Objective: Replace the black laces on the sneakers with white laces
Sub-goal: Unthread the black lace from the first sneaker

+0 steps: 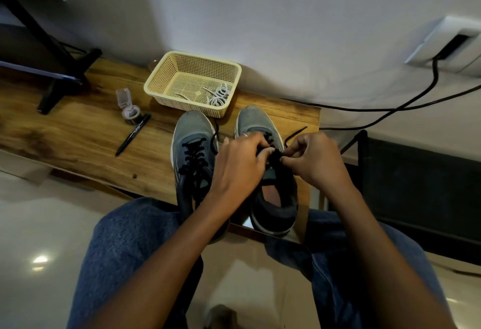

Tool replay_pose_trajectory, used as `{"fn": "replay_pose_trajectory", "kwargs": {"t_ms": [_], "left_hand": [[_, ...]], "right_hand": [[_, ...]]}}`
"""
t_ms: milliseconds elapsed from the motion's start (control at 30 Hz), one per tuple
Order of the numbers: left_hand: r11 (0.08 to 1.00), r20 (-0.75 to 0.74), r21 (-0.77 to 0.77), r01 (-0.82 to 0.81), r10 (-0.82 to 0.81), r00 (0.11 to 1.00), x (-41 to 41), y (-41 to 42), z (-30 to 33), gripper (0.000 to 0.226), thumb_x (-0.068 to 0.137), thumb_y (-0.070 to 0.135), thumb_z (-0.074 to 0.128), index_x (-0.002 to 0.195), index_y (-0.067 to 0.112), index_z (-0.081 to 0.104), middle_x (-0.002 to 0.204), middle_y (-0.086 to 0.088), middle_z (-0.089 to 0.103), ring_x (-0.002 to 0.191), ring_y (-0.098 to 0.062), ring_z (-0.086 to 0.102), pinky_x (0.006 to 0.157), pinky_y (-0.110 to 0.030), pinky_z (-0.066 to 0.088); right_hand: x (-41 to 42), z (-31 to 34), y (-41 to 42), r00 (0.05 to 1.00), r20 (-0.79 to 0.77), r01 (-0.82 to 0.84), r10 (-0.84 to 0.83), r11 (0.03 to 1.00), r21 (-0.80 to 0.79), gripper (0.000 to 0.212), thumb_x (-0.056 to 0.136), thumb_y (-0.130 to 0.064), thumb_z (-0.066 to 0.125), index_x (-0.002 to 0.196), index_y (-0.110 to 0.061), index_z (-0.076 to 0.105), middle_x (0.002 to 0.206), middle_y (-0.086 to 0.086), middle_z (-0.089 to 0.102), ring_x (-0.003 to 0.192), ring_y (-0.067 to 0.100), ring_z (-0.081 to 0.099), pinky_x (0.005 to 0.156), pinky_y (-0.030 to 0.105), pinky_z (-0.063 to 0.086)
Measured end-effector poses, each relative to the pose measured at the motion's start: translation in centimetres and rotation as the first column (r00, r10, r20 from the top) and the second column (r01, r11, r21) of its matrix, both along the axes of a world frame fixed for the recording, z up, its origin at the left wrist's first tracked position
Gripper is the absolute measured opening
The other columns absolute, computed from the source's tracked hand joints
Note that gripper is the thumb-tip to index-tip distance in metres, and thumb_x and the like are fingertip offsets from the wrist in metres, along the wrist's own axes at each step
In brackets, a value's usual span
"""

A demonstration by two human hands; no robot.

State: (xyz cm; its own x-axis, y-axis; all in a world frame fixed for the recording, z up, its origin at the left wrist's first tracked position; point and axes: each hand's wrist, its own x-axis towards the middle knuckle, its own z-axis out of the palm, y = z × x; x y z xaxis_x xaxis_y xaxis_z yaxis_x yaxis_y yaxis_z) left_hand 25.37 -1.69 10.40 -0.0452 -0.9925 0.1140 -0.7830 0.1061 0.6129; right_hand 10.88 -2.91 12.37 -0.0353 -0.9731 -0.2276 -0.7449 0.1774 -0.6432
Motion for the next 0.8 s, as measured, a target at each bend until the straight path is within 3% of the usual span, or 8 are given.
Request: {"fn": "replay_pose_trajectory", "kwargs": {"t_ms": [67, 133, 233, 300, 367, 467, 567, 800], "left_hand": [[0.996, -0.089, 0.033, -0.084, 0.087, 0.992, 0.3, -0.1, 0.2, 0.008, 0.091, 0.029, 0.062, 0.088, 0.022, 0.064, 0.089, 0.004, 0.068, 0.08, -0.014, 0.061, 0.071, -0.032, 0.049], [0.99, -0.119, 0.055, -0.132, 0.138, 0.983, 0.5, -0.2, 0.1, 0.007, 0.09, 0.028, 0.062, 0.087, 0.022, 0.063, 0.083, 0.007, 0.066, 0.077, -0.013, 0.062, 0.068, -0.031, 0.049], [0.999, -0.034, 0.009, -0.041, 0.041, 0.999, 0.2, -0.1, 0.0, 0.009, 0.088, 0.029, 0.063, 0.096, 0.025, 0.064, 0.093, 0.011, 0.066, 0.089, -0.014, 0.063, 0.087, -0.036, 0.047], [0.996, 0.115, -0.032, 0.083, -0.079, 0.99, -0.1, 0.0, -0.2, 0.021, 0.086, 0.034, 0.065, 0.106, 0.03, 0.065, 0.105, 0.01, 0.068, 0.104, -0.015, 0.059, 0.104, -0.04, 0.035], [0.988, 0.255, -0.047, 0.146, -0.129, 0.958, -0.4, 0.1, -0.3, 0.025, 0.085, 0.037, 0.065, 0.11, 0.033, 0.066, 0.106, 0.007, 0.069, 0.108, -0.015, 0.057, 0.109, -0.04, 0.022], [0.981, 0.319, -0.119, 0.151, -0.106, 0.942, -0.2, 0.0, -0.2, 0.017, 0.087, 0.038, 0.065, 0.102, 0.033, 0.071, 0.095, 0.006, 0.072, 0.102, -0.016, 0.061, 0.112, -0.044, 0.014], [0.987, 0.299, -0.115, 0.113, -0.074, 0.951, -0.1, -0.1, 0.3, 0.014, 0.087, 0.04, 0.065, 0.097, 0.033, 0.072, 0.09, 0.007, 0.072, 0.098, -0.015, 0.062, 0.115, -0.052, 0.009], [0.994, 0.142, -0.06, -0.087, 0.095, 0.985, 1.4, -0.2, 1.0, 0.01, 0.089, 0.039, 0.062, 0.095, 0.032, 0.066, 0.093, 0.01, 0.069, 0.101, -0.013, 0.059, 0.116, -0.053, 0.008]], "right_hand": [[-0.1, 0.0, 0.0, 1.0, 0.013, 0.012, -0.012, 1.0, 0.012, 0.016, 0.079, -0.015, 0.077, 0.072, -0.021, 0.064, 0.074, 0.001, 0.067, 0.075, 0.016, 0.067, 0.074, 0.04, 0.058], [-0.1, -0.2, 0.1, 1.0, 0.013, 0.015, -0.016, 1.0, 0.024, 0.017, 0.079, -0.015, 0.077, 0.071, -0.021, 0.063, 0.075, 0.001, 0.067, 0.077, 0.017, 0.067, 0.074, 0.041, 0.058], [0.0, -0.3, 0.3, 1.0, -0.015, 0.018, -0.018, 1.0, 0.023, 0.021, 0.078, -0.015, 0.078, 0.067, -0.022, 0.061, 0.074, 0.0, 0.066, 0.077, 0.018, 0.067, 0.073, 0.04, 0.058], [0.1, -0.4, 0.4, 1.0, -0.015, 0.02, -0.02, 1.0, 0.013, 0.023, 0.077, -0.014, 0.077, 0.065, -0.022, 0.06, 0.073, 0.0, 0.065, 0.076, 0.018, 0.066, 0.073, 0.041, 0.058], [0.1, -0.4, 0.4, 1.0, -0.02, 0.011, -0.011, 1.0, 0.012, 0.02, 0.077, -0.014, 0.077, 0.067, -0.021, 0.061, 0.073, 0.0, 0.065, 0.076, 0.017, 0.066, 0.072, 0.042, 0.058], [0.1, -0.3, 0.3, 1.0, -0.022, 0.003, -0.003, 1.0, 0.02, 0.015, 0.077, -0.014, 0.077, 0.07, -0.018, 0.064, 0.074, -0.001, 0.065, 0.076, 0.016, 0.066, 0.072, 0.041, 0.058], [0.0, -0.2, 0.3, 0.999, -0.043, 0.007, -0.007, 1.0, 0.01, 0.017, 0.078, -0.016, 0.077, 0.069, -0.02, 0.063, 0.073, -0.004, 0.063, 0.076, 0.015, 0.064, 0.072, 0.038, 0.058], [-0.2, -0.5, 0.4, 0.998, -0.064, 0.002, -0.001, 1.0, 0.008, 0.014, 0.079, -0.017, 0.076, 0.071, -0.018, 0.064, 0.072, -0.003, 0.062, 0.077, 0.017, 0.063, 0.072, 0.036, 0.055]]}}
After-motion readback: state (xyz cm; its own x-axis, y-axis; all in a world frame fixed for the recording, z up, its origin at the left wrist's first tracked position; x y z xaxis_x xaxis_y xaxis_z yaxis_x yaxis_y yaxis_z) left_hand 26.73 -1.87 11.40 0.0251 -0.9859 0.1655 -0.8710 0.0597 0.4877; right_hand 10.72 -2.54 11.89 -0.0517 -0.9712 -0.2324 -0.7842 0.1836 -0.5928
